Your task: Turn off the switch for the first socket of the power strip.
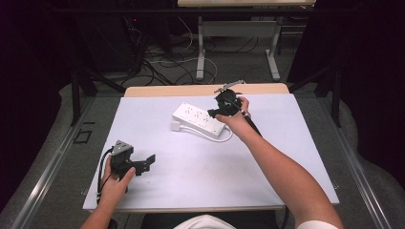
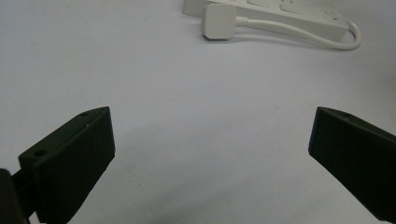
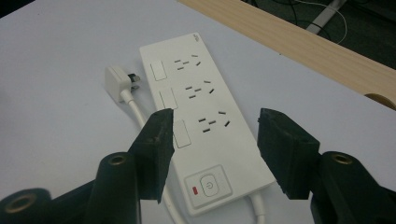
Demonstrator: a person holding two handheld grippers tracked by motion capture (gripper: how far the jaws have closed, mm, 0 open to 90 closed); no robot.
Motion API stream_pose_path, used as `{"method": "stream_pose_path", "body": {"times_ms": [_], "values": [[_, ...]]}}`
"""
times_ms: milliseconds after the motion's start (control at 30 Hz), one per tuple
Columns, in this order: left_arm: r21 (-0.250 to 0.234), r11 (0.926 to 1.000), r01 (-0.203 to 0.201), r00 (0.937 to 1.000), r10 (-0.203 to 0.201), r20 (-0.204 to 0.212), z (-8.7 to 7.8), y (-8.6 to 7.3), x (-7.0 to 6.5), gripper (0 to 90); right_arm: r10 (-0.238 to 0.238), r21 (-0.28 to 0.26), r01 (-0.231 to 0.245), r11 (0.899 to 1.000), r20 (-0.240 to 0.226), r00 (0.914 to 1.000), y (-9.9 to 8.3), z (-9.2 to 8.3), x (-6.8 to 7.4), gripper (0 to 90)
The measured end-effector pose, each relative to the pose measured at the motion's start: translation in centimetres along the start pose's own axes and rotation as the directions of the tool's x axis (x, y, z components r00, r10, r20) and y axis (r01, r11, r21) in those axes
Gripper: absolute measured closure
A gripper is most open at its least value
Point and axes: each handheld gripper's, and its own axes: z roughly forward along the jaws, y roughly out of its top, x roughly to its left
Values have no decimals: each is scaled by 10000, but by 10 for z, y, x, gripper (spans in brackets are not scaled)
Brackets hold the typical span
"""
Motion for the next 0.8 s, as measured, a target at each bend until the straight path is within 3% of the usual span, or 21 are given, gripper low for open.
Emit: {"method": "stream_pose_path", "body": {"times_ms": [300,367,567,800], "values": [[14,10000,-3,10000,3,16,0,0,0,4,-141,-30,141,9999,61,9999,5,10,3,481],[21,10000,-2,10000,2,15,0,0,0,5,-122,84,121,9999,169,9998,5,13,3,506],[-73,9999,78,10000,-78,-19,1,-1,1,5,221,176,-220,9996,-75,9997,4,24,3,558],[-46,10000,75,10000,-75,6,2,-1,1,5,204,334,-206,9992,53,9998,3,33,2,595]]}}
